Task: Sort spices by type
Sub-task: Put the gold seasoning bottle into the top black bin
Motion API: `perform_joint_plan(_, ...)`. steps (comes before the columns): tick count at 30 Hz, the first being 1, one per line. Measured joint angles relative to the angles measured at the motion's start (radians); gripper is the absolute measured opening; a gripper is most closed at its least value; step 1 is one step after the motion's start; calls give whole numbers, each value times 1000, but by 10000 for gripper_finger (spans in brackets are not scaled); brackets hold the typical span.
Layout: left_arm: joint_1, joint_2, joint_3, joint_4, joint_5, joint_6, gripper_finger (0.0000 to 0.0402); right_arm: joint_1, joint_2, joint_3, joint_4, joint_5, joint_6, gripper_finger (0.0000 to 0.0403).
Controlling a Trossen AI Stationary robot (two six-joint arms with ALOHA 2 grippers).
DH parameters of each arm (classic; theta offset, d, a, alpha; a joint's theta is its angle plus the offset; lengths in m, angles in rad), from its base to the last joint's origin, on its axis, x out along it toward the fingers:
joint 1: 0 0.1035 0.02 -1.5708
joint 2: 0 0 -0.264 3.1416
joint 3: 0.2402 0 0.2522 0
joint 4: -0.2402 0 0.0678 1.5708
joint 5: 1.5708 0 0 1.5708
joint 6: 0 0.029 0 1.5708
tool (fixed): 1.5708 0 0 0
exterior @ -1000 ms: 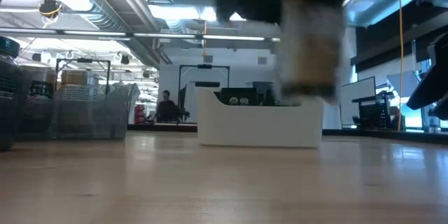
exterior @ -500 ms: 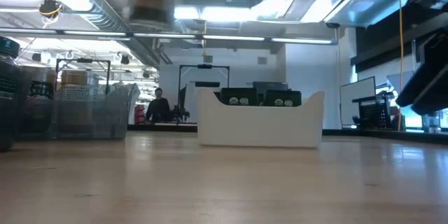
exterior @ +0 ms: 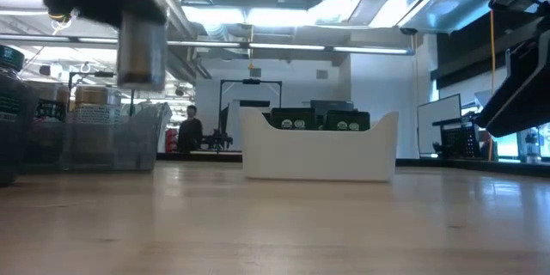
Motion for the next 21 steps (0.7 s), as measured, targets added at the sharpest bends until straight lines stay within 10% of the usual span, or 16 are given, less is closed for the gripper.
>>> perform_joint_plan(21,25,-5,-318,309,38,-81,268,-34,0,0,4,35,-1,383)
